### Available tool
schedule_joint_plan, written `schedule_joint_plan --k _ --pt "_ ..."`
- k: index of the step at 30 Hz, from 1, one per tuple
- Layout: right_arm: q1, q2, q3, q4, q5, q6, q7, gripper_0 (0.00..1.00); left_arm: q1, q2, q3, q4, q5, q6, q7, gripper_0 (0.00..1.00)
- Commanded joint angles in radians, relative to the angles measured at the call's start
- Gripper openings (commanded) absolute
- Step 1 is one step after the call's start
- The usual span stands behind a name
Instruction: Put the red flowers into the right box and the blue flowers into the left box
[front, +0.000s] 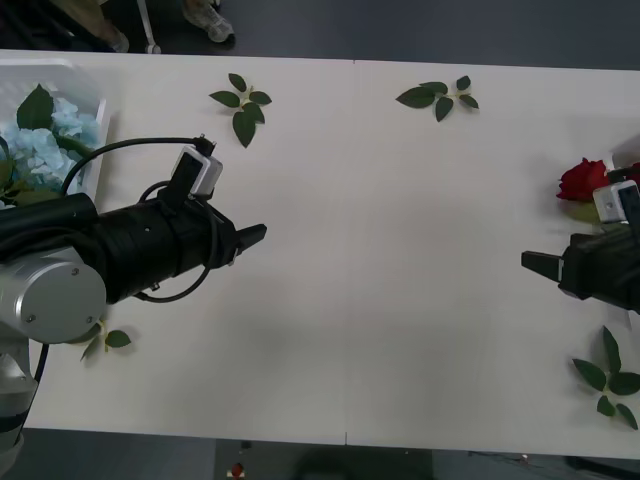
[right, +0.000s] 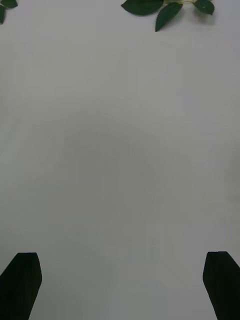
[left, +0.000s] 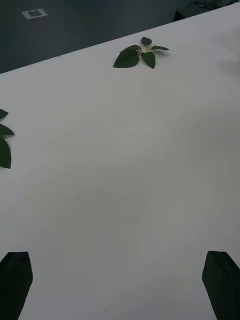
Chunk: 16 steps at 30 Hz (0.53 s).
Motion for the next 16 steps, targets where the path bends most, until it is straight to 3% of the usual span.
schedule_joint_plan --k 1,16 --pt "-0.006 0.024 -0.005 -0.033 0.018 -0.007 0.005 0.95 -0.018 0.006 -0.011 -0.015 0.003 -0.01 -0.048 1.0" --pt "-0.004 0.044 0.004 -0.015 0.018 -0.009 0.026 0.95 -0.018 0.006 -0.011 -0.015 0.003 -0.01 -0.048 1.0"
